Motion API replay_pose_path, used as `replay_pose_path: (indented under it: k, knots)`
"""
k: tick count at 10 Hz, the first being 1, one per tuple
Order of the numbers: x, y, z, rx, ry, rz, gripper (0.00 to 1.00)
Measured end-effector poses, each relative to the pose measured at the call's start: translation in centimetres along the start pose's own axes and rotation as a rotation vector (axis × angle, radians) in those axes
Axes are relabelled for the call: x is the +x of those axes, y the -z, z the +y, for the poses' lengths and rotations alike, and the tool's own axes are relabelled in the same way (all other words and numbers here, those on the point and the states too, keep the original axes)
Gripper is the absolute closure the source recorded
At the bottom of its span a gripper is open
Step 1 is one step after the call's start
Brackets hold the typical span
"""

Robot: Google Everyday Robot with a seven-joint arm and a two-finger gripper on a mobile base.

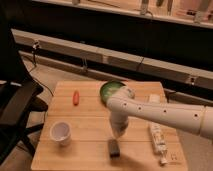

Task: Knock the eraser over

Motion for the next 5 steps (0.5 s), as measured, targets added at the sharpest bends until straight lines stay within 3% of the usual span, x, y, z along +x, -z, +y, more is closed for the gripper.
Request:
replay_pose_path:
  k: [5]
  knots:
    - [0.5, 0.6, -2.0, 0.020, 0.003, -0.002, 1.00]
